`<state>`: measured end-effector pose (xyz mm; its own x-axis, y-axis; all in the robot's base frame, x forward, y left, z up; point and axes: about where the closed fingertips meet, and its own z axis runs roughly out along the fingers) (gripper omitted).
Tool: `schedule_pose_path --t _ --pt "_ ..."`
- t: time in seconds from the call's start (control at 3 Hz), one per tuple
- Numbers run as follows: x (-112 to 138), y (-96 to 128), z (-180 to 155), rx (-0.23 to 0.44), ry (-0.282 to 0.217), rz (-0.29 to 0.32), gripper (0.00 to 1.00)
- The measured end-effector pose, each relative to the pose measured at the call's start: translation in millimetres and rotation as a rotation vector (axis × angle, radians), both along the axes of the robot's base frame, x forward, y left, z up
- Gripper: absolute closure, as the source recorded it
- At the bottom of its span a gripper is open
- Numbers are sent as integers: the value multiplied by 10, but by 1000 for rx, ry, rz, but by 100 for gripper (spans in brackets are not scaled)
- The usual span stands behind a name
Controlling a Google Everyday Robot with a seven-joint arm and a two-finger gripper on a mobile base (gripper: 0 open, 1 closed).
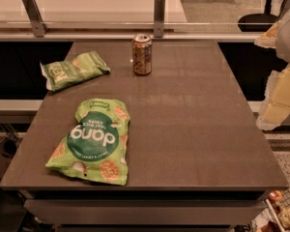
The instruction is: Pick green jalapeno chip bag
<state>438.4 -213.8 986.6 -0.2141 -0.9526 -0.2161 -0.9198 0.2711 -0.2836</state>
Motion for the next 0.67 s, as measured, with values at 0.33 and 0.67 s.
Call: schedule_pose_path --t 0.33,0.67 --pt "0 0 0 0 0 0 0" --pt "123 223 -22 9 -56 24 0"
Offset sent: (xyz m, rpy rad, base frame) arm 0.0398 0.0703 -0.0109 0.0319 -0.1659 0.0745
